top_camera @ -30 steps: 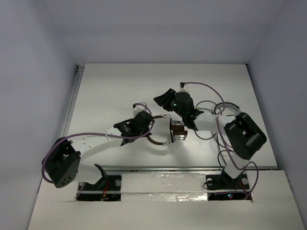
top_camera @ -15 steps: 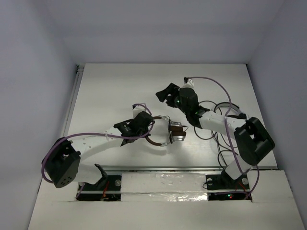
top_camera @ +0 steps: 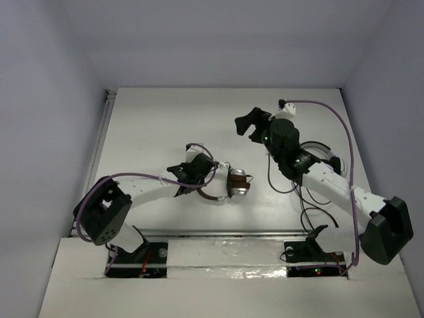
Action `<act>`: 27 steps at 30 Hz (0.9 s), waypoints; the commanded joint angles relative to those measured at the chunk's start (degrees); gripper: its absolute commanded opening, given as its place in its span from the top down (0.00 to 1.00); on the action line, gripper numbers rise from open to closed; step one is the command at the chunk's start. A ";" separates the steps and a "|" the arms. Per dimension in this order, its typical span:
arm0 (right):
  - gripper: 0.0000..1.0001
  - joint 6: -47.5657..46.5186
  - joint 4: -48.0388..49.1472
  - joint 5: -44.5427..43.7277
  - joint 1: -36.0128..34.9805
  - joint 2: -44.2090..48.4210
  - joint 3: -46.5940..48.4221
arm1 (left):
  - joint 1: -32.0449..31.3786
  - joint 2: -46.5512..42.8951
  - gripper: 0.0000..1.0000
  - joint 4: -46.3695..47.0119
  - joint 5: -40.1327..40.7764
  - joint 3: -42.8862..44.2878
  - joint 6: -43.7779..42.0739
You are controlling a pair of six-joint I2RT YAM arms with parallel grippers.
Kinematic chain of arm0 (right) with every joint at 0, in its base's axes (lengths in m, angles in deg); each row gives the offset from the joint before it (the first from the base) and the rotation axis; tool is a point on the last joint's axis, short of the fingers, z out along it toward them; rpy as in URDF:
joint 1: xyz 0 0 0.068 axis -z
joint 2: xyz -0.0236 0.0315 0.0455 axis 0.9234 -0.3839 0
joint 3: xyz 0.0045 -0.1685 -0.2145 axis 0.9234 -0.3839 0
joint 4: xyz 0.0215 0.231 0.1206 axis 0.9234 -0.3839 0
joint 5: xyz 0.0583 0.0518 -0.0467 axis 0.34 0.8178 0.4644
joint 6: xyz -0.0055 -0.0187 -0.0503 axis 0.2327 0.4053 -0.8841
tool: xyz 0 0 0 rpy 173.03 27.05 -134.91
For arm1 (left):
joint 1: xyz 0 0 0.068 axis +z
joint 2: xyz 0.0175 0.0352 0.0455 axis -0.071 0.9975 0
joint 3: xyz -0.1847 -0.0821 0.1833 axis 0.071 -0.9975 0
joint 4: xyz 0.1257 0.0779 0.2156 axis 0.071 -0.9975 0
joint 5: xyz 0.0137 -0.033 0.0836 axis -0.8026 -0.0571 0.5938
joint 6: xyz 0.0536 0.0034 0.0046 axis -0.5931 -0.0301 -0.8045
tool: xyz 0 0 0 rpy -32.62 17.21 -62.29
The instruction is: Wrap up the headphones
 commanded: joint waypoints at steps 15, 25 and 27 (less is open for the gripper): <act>0.00 -6.23 -8.51 -7.43 0.30 12.32 -0.43 | 4.27 3.65 0.55 5.17 2.59 5.06 -3.07; 0.00 -9.31 -15.53 -11.11 0.30 21.09 3.35 | 4.79 -15.50 0.31 -0.10 4.18 7.86 -4.39; 0.00 -8.96 -16.77 -12.61 0.30 23.12 3.62 | 4.79 -20.32 0.27 -0.54 4.35 10.05 -6.41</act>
